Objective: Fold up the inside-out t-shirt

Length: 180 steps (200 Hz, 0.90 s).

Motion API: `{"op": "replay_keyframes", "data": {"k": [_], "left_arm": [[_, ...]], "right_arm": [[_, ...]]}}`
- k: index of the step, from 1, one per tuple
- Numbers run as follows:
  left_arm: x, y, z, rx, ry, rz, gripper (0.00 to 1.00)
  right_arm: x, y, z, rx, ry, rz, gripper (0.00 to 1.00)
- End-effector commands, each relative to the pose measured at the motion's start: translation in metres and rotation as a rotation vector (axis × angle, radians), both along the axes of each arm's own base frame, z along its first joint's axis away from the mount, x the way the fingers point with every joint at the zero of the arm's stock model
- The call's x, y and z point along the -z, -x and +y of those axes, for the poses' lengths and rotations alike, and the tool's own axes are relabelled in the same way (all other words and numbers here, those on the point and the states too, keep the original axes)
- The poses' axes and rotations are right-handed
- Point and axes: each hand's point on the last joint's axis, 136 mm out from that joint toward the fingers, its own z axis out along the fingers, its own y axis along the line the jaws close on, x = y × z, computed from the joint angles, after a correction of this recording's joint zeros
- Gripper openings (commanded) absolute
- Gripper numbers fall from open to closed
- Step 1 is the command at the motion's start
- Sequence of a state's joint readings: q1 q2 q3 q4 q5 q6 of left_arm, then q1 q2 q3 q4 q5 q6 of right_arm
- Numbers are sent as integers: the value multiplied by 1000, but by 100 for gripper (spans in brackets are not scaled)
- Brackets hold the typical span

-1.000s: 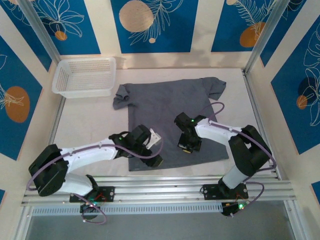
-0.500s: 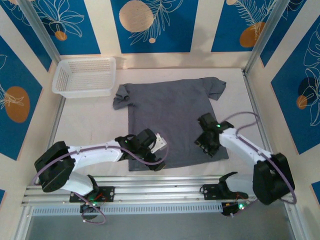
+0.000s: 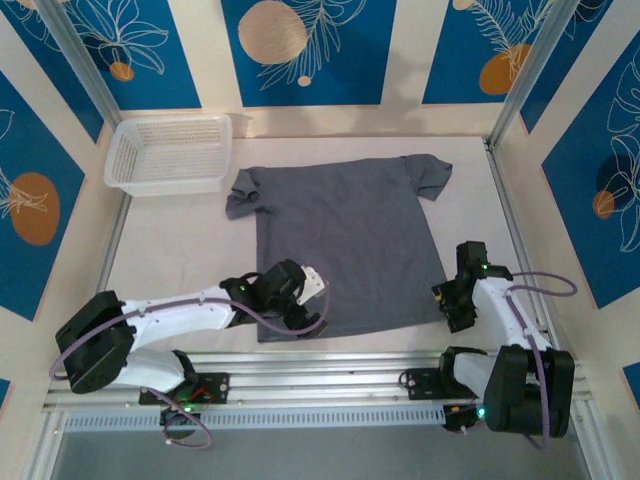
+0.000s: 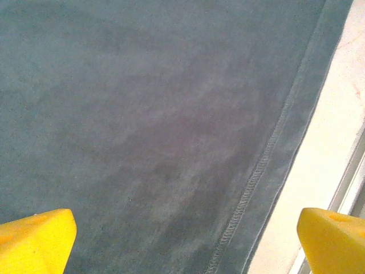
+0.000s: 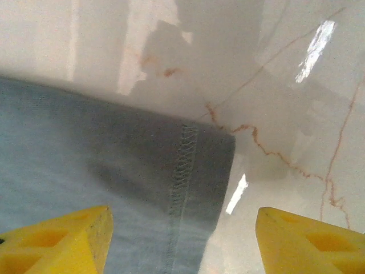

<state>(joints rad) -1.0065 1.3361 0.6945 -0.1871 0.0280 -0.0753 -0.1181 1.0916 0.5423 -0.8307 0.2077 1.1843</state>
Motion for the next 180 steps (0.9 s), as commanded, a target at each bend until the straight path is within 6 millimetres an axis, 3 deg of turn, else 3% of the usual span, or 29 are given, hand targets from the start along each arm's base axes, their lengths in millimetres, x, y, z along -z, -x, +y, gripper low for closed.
{"op": "replay_keyframes", "data": {"k": [1,35,52,68,96,116,180], "left_arm": [[-5,-1,0,2,18,-38,99],[-1,-3,4,-12,-8,-47,99],[1,-5,4,-21,-13,-46,99],[1,-5,2,-18,-9,-41,99],[4,-4,0,-17,-15,-28,99],[6,-5,-1,-18,-17,-24,99],[5,-6,-2,-23,-19,-22,99]], "right_arm": [[9,-2,5,-6,-36,-1,63],[1,-15,2,-37,-14,-59,46],[-1,-21,1,-65,-5,-86,27],[-2,-24,3,-74,-20,-98,22],[-3,-22,12,-83,-70,-95,22],[-6,-20,17,-97,-96,-85,36],[-10,-16,37,-150,-176,-85,42]]}}
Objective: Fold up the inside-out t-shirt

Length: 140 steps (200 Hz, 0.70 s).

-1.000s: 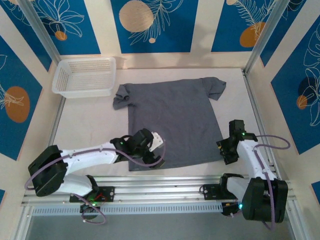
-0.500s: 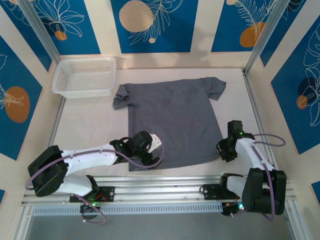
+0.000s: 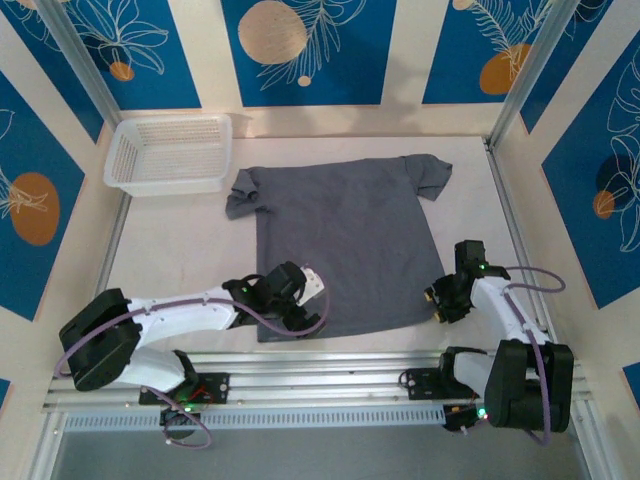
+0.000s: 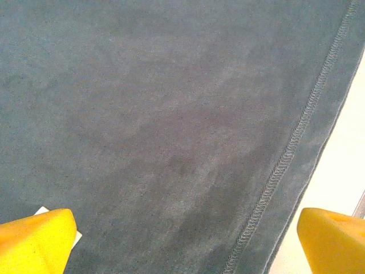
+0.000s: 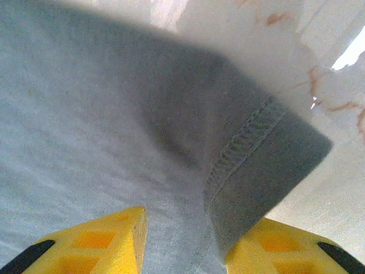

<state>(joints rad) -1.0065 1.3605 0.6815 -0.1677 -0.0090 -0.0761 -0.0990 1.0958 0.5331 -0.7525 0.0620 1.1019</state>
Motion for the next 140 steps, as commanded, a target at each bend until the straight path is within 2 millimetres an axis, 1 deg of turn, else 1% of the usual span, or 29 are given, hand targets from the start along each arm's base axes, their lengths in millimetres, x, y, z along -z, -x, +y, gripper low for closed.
{"op": "replay_keyframes", "data": {"k": [1,23,48,64,83,100,115,126,133,140], "left_arm": [[-5,-1,-6,0,11,-8,99],[-4,-1,-6,-6,11,-8,99],[-5,-1,-5,-8,12,-3,99],[-5,-1,-5,-10,10,-4,99],[-5,-1,-5,-9,9,-4,99],[-4,-1,-6,-9,8,-3,99],[-3,-2,-7,-9,5,0,99],[-3,-3,-8,-10,1,4,99],[-3,-3,-8,-11,1,5,99],[-3,-3,-8,-10,2,5,99]], "right_arm": [[-7,2,11,-32,-50,4,42],[-3,3,11,-29,-48,7,41],[-1,4,15,-46,-61,16,41],[0,7,18,-51,-72,31,43],[-3,8,26,-57,-113,31,50],[-2,7,31,-63,-127,28,50],[2,8,32,-59,-130,36,44],[6,9,34,-59,-137,42,37],[7,9,35,-58,-140,46,30],[8,9,35,-62,-143,46,26]]}}
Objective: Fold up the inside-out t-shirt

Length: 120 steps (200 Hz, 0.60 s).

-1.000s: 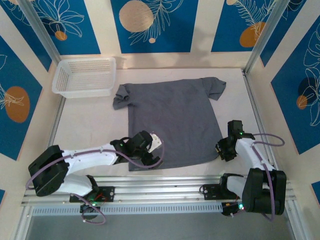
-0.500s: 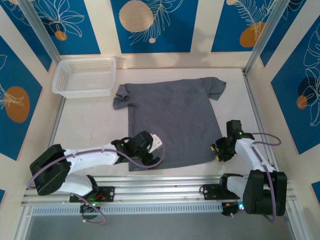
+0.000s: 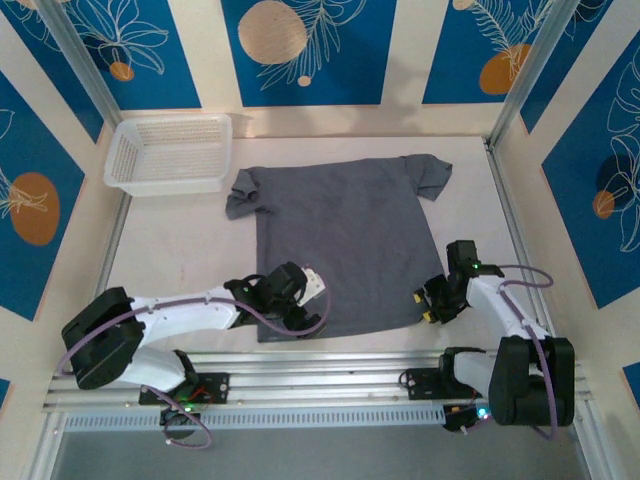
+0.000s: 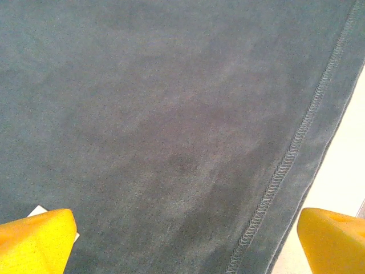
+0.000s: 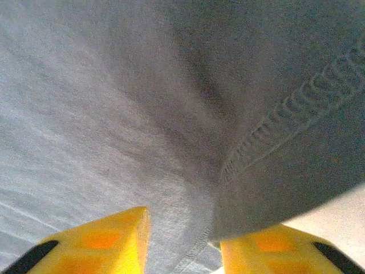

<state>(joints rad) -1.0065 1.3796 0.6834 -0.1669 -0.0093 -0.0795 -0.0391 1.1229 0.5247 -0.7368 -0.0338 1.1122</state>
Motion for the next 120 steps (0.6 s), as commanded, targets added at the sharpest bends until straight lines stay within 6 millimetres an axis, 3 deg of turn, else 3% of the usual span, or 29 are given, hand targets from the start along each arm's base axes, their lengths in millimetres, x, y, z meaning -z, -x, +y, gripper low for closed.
{"op": "replay_keyframes", "data": {"k": [1,35,53,78,120], "left_arm": [[-8,-2,-9,-6,15,-5,99],[-8,-3,-9,-7,15,-6,99],[-8,-4,-10,-6,14,-7,99],[-8,-4,-12,0,12,-2,99],[-14,1,-27,65,54,17,99]], "right_arm": [[6,7,8,2,-44,30,26],[5,8,9,-12,-42,32,20],[5,8,10,-21,-49,27,0],[-4,2,11,-24,-51,-10,0],[-42,-20,12,-14,-50,-142,0]]}}
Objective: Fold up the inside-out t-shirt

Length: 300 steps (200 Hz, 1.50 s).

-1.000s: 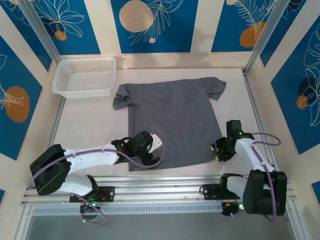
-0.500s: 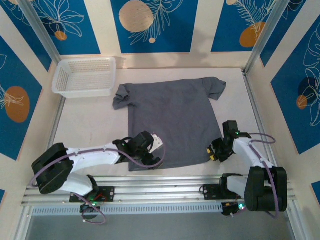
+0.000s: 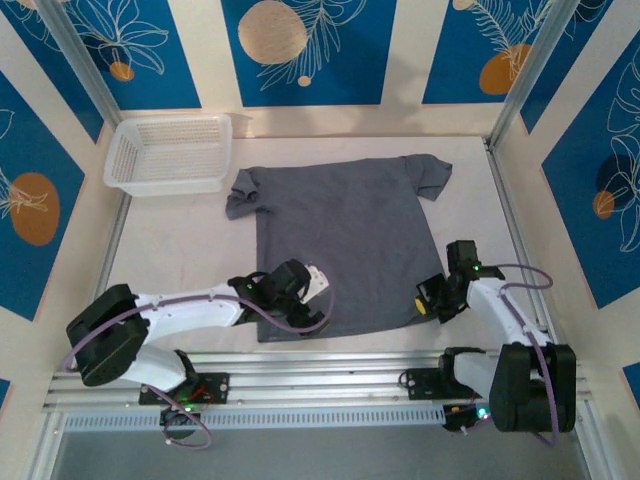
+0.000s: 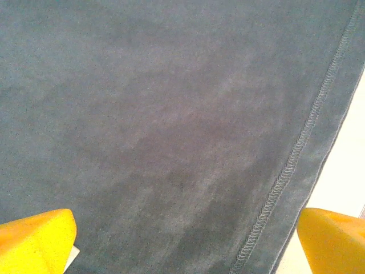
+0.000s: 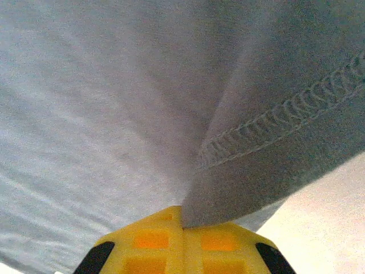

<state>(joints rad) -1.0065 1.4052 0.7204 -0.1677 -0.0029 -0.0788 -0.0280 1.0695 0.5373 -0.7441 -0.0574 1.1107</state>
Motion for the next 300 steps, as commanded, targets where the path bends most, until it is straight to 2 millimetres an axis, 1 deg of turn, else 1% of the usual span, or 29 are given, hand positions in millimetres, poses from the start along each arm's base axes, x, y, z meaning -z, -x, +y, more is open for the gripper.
{"op": "replay_keyframes", "data": {"k": [1,15,38,48,65,82,94,113,125,135,147,163,179,202,212,222,226,230,232,236,240,247,262,271,276,280,288,300], "left_arm": [[-10,6,-19,65,46,19,99],[-12,10,-31,117,70,43,99],[-14,10,-51,149,114,73,99],[-16,9,-65,176,153,83,99],[-18,9,-94,236,207,113,99],[-10,5,-121,269,200,133,99],[-2,0,-135,279,187,145,99],[10,-6,-150,282,166,161,99],[18,-15,-149,243,128,142,99],[27,-25,-142,193,76,111,99],[36,-35,-128,145,-3,64,99],[42,-52,-101,66,-110,-28,92],[38,-61,-77,11,-173,-106,88],[24,-62,-59,-16,-180,-150,86],[20,-61,-53,-30,-180,-158,82],[16,-61,-48,-42,-178,-162,75],[15,-60,-47,-44,-175,-160,70],[14,-60,-47,-46,-170,-160,61],[14,-59,-47,-47,-167,-159,54],[12,-59,-47,-51,-159,-159,45],[10,-59,-48,-55,-150,-156,37],[6,-58,-50,-57,-128,-149,26],[-5,-56,-57,-55,-69,-134,12],[-12,-56,-62,-54,-38,-123,1],[-16,-56,-64,-55,-22,-120,0],[-18,-56,-65,-57,-14,-117,0],[-24,-59,-67,-62,2,-114,0],[-34,-62,-69,-69,32,-100,0]], "right_arm": [[-30,-15,6,4,-30,-84,0],[-40,-20,6,2,-21,-124,0],[-40,-20,2,-9,11,-126,0],[-40,-22,3,-4,4,-135,0],[-42,-29,6,19,-24,-164,0],[-46,-35,8,23,-29,-178,0],[-50,-38,7,22,-23,-183,0],[-58,-42,5,31,-19,-202,0],[-64,-45,4,39,-17,-223,0],[-68,-46,3,44,-15,-231,0],[-74,-48,2,47,-14,-245,0],[-80,-50,0,51,-11,-266,0],[-84,-52,-1,54,-11,-277,0],[-86,-52,-3,52,-11,-280,0],[-86,-53,-2,50,-14,-283,0],[-86,-53,-2,49,-18,-285,0],[-86,-53,-2,48,-21,-284,0],[-86,-53,-1,46,-23,-285,0],[-85,-53,-1,45,-23,-286,0],[-85,-53,-1,43,-25,-287,0],[-84,-53,0,41,-27,-285,0],[-84,-53,0,36,-28,-285,0],[-84,-54,3,15,-33,-296,0],[-86,-55,6,-11,-39,-311,0],[-88,-57,7,-32,-40,-327,0],[-89,-58,9,-49,-42,-339,2],[-95,-62,14,-102,-48,-380,9],[-110,-70,28,-237,-56,-490,19]]}}
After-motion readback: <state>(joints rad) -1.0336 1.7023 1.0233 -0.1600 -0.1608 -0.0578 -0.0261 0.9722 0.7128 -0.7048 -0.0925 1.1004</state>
